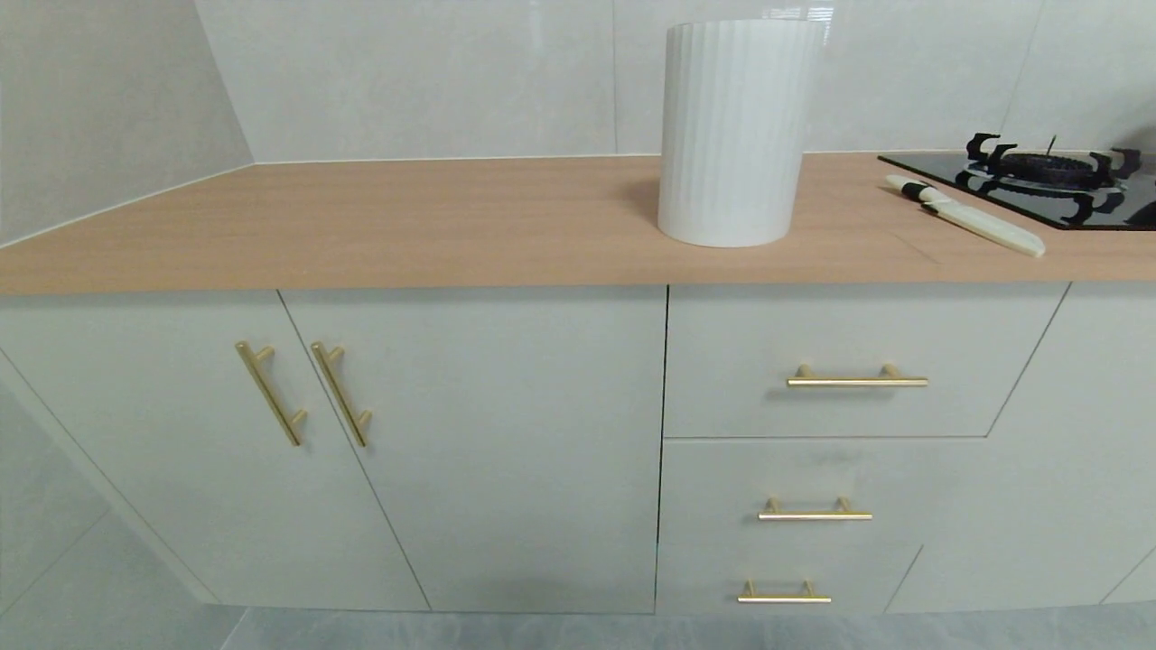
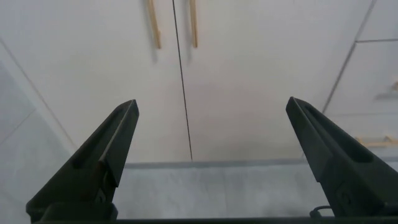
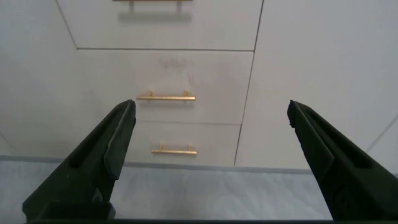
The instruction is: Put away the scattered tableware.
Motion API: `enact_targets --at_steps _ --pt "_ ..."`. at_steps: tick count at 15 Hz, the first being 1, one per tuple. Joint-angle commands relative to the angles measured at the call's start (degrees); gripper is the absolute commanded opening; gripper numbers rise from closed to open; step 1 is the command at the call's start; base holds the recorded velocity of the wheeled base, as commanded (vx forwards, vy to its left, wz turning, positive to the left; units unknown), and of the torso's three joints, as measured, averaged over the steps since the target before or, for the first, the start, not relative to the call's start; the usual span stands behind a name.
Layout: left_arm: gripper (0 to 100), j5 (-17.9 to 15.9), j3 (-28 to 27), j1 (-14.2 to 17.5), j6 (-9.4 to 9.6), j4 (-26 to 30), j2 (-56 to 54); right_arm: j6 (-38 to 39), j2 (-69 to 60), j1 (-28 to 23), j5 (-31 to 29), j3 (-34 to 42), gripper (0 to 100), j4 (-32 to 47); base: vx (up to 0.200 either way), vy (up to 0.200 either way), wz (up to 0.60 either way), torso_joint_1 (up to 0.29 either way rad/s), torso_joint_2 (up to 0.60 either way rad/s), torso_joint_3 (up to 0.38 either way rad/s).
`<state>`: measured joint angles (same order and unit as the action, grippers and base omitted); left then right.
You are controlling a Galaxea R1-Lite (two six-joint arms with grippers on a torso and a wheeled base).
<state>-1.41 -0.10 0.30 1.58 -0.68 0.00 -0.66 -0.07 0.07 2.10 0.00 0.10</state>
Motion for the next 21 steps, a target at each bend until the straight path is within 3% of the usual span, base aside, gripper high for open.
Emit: enact_targets --at_steps 1,10,14,21 --pt "100 0.01 0.01 0.05 0.00 -0.02 0.09 -0.04 0.07 0.01 0.01 0.00 100 -0.01 0.200 0.000 0.00 0.007 0.00 0.002" --pt "100 0.01 0.01 0.05 -0.71 -0.11 0.09 -0.04 0.07 0.01 0.01 0.00 100 -0.01 0.022 0.000 0.00 0.000 0.00 0.000" --pt "100 0.10 0.01 0.05 -0.79 -0.11 0.00 -0.04 0.07 0.01 0.01 0.00 100 -0.01 0.000 -0.200 0.00 0.001 0.00 0.001" --pt "100 0.10 0.01 0.05 -0.79 -0.11 0.09 -0.04 0.07 0.01 0.01 0.00 100 -0.01 0.000 0.000 0.00 0.000 0.00 0.000"
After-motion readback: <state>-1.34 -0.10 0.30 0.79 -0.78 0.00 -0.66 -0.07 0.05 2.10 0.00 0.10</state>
